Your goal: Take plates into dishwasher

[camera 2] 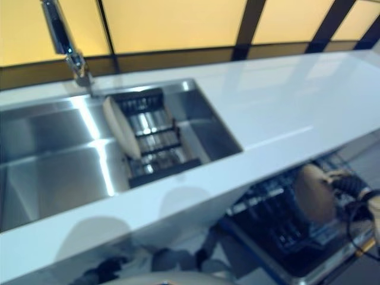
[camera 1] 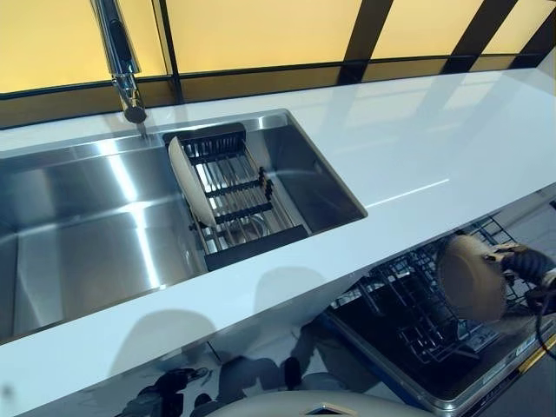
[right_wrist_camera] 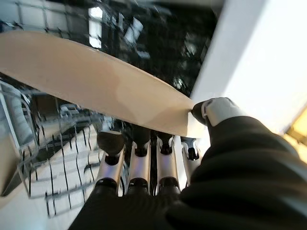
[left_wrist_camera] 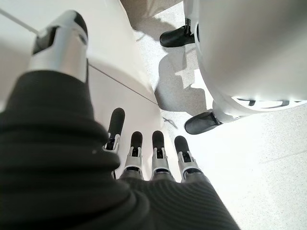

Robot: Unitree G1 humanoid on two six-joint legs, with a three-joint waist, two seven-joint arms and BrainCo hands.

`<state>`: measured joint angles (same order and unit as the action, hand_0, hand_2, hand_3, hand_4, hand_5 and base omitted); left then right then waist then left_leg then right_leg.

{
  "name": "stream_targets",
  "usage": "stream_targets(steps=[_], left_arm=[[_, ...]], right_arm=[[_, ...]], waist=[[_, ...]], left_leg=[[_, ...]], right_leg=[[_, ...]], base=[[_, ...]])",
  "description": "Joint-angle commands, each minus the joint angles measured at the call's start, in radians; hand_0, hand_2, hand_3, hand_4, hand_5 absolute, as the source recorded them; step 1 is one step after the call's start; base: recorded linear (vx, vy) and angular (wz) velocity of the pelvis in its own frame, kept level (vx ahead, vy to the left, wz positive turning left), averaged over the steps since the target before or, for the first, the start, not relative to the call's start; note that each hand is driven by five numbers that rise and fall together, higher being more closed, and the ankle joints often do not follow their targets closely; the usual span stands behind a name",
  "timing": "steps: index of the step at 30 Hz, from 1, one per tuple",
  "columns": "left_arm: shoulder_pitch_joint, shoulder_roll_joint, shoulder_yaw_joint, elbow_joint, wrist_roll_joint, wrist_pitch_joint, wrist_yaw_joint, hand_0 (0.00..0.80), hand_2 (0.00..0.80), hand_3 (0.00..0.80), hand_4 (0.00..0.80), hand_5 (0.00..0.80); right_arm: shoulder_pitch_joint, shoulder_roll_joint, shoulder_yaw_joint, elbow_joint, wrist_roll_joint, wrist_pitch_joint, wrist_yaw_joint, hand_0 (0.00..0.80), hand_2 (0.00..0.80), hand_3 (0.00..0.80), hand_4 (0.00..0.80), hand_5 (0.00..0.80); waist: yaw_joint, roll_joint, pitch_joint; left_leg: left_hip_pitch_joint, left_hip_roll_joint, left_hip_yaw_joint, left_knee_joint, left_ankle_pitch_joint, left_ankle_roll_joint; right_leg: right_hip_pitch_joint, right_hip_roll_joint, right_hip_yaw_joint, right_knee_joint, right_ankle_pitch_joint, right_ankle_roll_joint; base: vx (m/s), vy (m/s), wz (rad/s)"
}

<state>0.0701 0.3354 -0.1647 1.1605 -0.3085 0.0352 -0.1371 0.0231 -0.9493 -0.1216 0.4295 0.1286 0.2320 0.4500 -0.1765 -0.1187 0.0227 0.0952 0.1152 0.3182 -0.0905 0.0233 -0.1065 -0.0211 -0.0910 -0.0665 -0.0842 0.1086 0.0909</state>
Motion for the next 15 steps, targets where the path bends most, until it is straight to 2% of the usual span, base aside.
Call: stream_targets(steps=[1,15], left_arm=[[-0.099,0.016,0.049,-0.002,0.011,-0.028,0.0,0.0,0.0,0.0,0.0,0.0],[-0.098,0.016,0.052,-0.015,0.031,-0.023,-0.007,0.0,0.0,0.0,0.0,0.0]], right_arm=[[-0.105,-0.007,0.017,-0.008,-0.04,-0.062,-0.015,0.8,0.8,0.8,0.8,0.8],[-0.164,0.086,0.124,0.1,-0.053,-0.068,0.004,0.8,0.8,0.8,0.8,0.8]], waist=[[0.025,0.025,0.035],[0.057,0.043,0.04]], left_leg=[[-0.001,-0.008,-0.041,0.01,-0.046,0.066],[-0.001,-0.012,-0.047,0.012,-0.045,0.061]], right_leg=[[0.022,-0.009,-0.048,0.068,-0.052,0.074],[0.037,-0.028,-0.083,0.067,-0.059,0.074]], base=[[0.0,0.0,0.0],[0.005,-0.005,0.03]])
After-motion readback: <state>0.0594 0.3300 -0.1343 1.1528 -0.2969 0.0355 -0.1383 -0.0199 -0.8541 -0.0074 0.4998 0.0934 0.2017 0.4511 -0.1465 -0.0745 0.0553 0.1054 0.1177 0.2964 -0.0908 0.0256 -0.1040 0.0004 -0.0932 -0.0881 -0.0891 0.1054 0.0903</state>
